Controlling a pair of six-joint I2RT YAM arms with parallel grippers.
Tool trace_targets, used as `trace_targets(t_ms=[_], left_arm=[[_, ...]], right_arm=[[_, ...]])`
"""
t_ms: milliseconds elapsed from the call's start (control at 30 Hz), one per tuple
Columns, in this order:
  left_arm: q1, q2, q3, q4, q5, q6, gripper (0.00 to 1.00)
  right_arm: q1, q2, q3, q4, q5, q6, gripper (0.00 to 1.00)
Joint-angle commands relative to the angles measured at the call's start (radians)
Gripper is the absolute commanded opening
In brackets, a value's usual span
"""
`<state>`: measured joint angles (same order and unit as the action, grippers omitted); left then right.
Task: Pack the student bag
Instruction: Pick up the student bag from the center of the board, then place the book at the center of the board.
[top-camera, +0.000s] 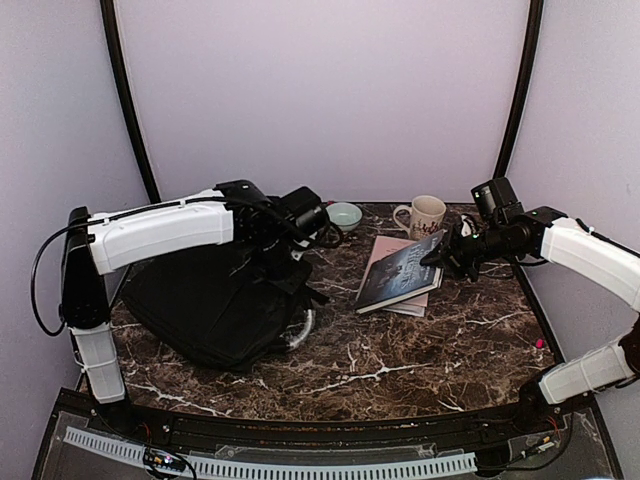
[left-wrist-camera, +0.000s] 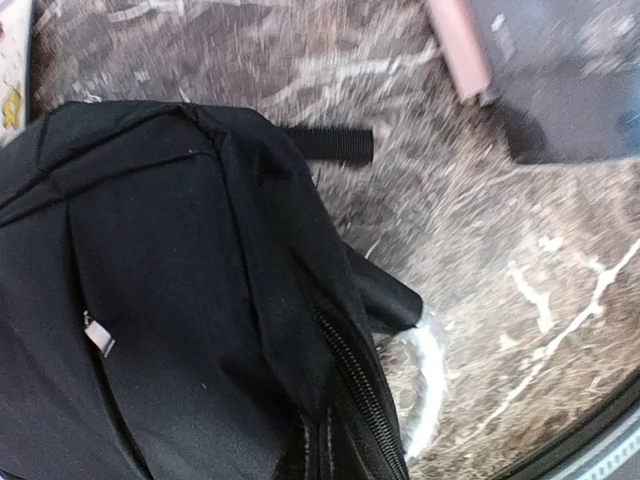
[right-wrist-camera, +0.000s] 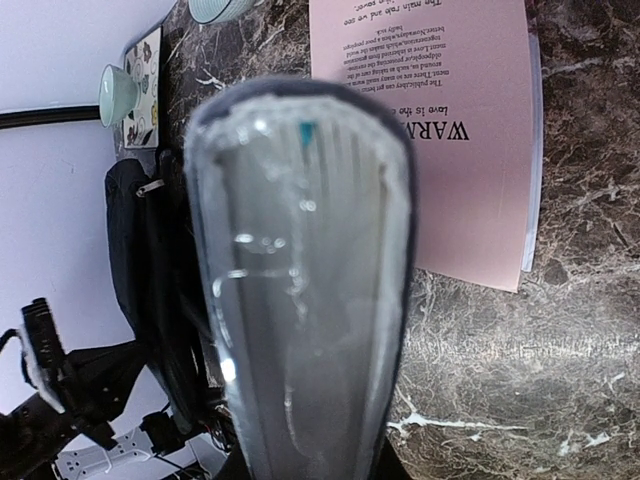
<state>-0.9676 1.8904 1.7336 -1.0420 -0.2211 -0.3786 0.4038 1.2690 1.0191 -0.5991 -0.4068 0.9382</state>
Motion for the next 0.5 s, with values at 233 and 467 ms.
trace_targets(t_ms=[233, 467], left_arm=[[-0.001, -0.152, 0.114, 0.01, 0.131, 0.037, 0.0], [-0.002, -0.283, -0.159, 0.07, 0.273, 0.106, 0.0]], right_arm=[[-0.002, -0.031, 0.019, 0.196, -0.118, -0.028, 0.0], [-0.002, -0.014, -0.013, 0.133, -0.101, -0.083, 0.0]])
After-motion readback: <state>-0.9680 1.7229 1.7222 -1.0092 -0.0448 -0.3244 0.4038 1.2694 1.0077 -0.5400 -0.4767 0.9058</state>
